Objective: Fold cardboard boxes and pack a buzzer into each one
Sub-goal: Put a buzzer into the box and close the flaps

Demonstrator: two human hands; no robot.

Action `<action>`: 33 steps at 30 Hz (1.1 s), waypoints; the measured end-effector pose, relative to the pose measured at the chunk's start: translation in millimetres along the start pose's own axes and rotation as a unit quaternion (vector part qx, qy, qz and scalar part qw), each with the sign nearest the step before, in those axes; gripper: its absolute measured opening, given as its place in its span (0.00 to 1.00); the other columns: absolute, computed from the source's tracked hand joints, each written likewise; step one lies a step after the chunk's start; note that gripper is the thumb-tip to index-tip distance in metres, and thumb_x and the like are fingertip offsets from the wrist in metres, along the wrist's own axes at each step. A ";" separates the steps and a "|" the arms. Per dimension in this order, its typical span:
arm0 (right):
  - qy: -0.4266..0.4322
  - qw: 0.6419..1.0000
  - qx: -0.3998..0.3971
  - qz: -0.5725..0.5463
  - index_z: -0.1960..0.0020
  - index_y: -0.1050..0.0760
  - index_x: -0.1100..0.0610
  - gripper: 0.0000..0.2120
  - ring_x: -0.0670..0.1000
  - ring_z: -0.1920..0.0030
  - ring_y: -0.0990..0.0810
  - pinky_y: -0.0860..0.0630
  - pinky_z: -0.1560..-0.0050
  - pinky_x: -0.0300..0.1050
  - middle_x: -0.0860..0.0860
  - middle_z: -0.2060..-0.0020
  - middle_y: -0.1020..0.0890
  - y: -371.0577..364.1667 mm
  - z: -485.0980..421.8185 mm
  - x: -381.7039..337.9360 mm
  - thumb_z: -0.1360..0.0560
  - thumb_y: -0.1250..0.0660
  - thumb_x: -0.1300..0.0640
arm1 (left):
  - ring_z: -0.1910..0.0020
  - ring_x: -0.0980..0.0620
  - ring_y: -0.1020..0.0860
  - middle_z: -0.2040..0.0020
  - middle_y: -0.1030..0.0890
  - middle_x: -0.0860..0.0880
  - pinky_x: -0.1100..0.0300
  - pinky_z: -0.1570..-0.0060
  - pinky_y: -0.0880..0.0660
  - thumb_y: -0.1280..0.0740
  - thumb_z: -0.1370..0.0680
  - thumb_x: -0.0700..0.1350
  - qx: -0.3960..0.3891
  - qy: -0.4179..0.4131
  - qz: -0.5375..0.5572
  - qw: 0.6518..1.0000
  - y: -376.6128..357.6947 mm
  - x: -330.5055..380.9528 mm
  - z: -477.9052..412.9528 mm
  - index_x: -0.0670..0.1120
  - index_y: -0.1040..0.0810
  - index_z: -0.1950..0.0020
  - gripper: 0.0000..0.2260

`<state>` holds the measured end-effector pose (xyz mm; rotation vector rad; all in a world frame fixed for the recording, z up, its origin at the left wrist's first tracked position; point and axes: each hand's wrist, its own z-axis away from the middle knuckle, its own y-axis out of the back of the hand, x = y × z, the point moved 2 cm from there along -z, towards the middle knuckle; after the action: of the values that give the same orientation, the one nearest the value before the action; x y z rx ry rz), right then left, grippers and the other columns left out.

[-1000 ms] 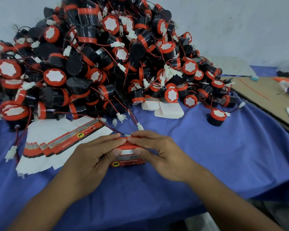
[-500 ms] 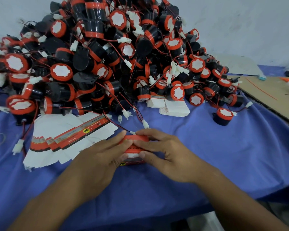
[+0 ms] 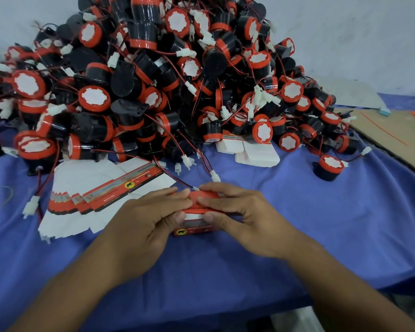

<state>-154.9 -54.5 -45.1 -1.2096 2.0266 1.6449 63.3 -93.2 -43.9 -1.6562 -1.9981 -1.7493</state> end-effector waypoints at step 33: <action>-0.066 0.994 0.032 -0.083 0.39 0.25 0.55 0.16 0.50 0.42 0.21 0.22 0.45 0.48 0.45 0.41 0.24 -22.5 -3.0 -8.5 0.22 0.29 0.49 | 0.36 0.52 0.22 0.41 0.19 0.50 0.61 0.38 0.25 0.34 0.23 0.47 0.092 -0.093 -0.018 0.991 -2.3 4.1 17.0 0.43 0.14 0.47 0.12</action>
<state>-132.4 -53.8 -53.9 -1.1795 1.8331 1.5285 69.8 -77.8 -49.5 -1.7900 -2.2021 -1.4147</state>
